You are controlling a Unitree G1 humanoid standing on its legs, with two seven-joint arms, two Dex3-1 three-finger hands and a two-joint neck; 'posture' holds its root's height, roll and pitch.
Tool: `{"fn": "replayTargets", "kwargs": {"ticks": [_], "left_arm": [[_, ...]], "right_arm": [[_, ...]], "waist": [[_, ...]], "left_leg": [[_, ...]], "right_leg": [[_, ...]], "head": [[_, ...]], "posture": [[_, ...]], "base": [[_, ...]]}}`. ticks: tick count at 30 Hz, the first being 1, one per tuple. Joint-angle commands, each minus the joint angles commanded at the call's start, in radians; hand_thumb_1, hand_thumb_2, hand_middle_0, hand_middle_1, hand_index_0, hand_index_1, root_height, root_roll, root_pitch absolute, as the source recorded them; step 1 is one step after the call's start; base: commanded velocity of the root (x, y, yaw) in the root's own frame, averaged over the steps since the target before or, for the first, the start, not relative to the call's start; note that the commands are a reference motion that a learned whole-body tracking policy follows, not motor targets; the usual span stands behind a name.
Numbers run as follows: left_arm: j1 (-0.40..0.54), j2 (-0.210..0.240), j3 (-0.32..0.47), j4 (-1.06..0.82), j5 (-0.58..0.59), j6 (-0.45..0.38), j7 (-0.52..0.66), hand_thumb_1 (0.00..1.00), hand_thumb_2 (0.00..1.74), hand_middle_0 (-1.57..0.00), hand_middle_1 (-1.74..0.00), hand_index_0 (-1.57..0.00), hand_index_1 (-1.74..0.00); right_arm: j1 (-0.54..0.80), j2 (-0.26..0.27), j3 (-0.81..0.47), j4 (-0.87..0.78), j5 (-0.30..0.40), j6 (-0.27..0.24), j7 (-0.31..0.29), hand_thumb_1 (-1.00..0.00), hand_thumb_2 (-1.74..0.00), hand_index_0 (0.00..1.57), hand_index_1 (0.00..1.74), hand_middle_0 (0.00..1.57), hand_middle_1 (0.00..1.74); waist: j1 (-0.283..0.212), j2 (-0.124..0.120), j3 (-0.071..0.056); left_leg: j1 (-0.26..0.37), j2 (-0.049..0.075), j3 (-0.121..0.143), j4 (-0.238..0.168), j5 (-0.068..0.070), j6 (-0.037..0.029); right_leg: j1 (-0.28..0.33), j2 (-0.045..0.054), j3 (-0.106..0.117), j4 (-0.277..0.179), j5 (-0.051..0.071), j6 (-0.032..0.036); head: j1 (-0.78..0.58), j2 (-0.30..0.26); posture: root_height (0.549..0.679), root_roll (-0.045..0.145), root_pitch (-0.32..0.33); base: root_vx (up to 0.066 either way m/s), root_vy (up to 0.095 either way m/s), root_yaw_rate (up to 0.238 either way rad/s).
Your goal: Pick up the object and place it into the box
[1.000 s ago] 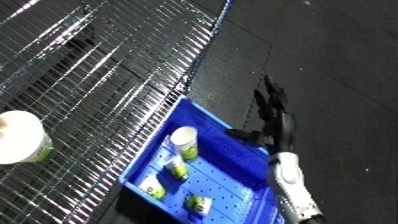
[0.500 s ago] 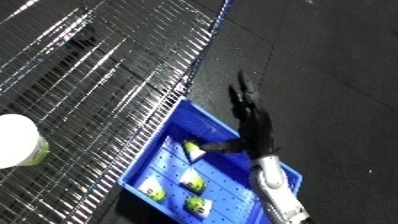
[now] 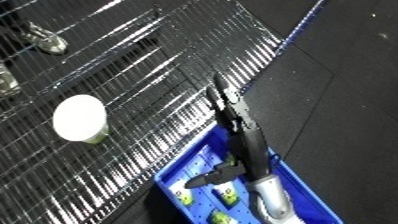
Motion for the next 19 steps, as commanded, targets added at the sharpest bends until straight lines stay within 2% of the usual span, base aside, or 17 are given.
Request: {"fn": "replayTargets", "kwargs": {"ticks": [10, 16, 19], "left_arm": [[-0.023, 0.008, -0.004, 0.017, 0.01, 0.002, 0.004, 1.0, 1.74, -1.57, -1.74, -1.57, -1.74], [-0.044, 0.018, -0.02, 0.025, 0.017, 0.006, -0.002, 1.0, 1.74, -1.57, -1.74, -1.57, -1.74], [-0.055, 0.023, -0.03, 0.026, 0.02, 0.013, -0.01, 1.0, 1.74, -1.57, -1.74, -1.57, -1.74]], "right_arm": [[-0.079, 0.032, 0.085, 0.036, -0.023, 0.024, 0.028, 0.0, 0.0, 0.0, 0.0, 0.0, 0.0], [-0.132, 0.054, 0.123, 0.069, -0.043, 0.039, -0.001, 0.0, 0.0, 0.0, 0.0, 0.0, 0.0], [-0.154, 0.061, 0.139, 0.085, -0.055, 0.042, -0.031, 0.0, 0.0, 0.0, 0.0, 0.0, 0.0]], "waist": [[0.064, -0.024, 0.001], [0.099, -0.029, 0.001], [0.113, -0.031, 0.001]], "left_leg": [[-0.026, -0.002, -0.035, 0.008, 0.019, 0.0019], [-0.047, -0.005, -0.047, -0.005, 0.037, 0.0014], [-0.061, -0.009, -0.051, -0.006, 0.042, 0.0024]], "right_leg": [[0.002, -0.0075, -0.036, 0.002, 0.006, 0.0094], [-0.014, -0.0131, -0.057, 0.001, 0.011, 0.0174], [-0.025, -0.0181, -0.067, 0.004, 0.012, 0.0195]], "head": [[-0.145, 0.013], [-0.214, 0.036], [-0.22, 0.047]], "posture": [[0.649, 0.058, 0.053], [0.648, 0.05, 0.067], [0.648, 0.048, 0.075]], "base": [[0.011, -0.036, 0.127], [0.0, -0.036, 0.181], [-0.005, -0.041, 0.21]]}}
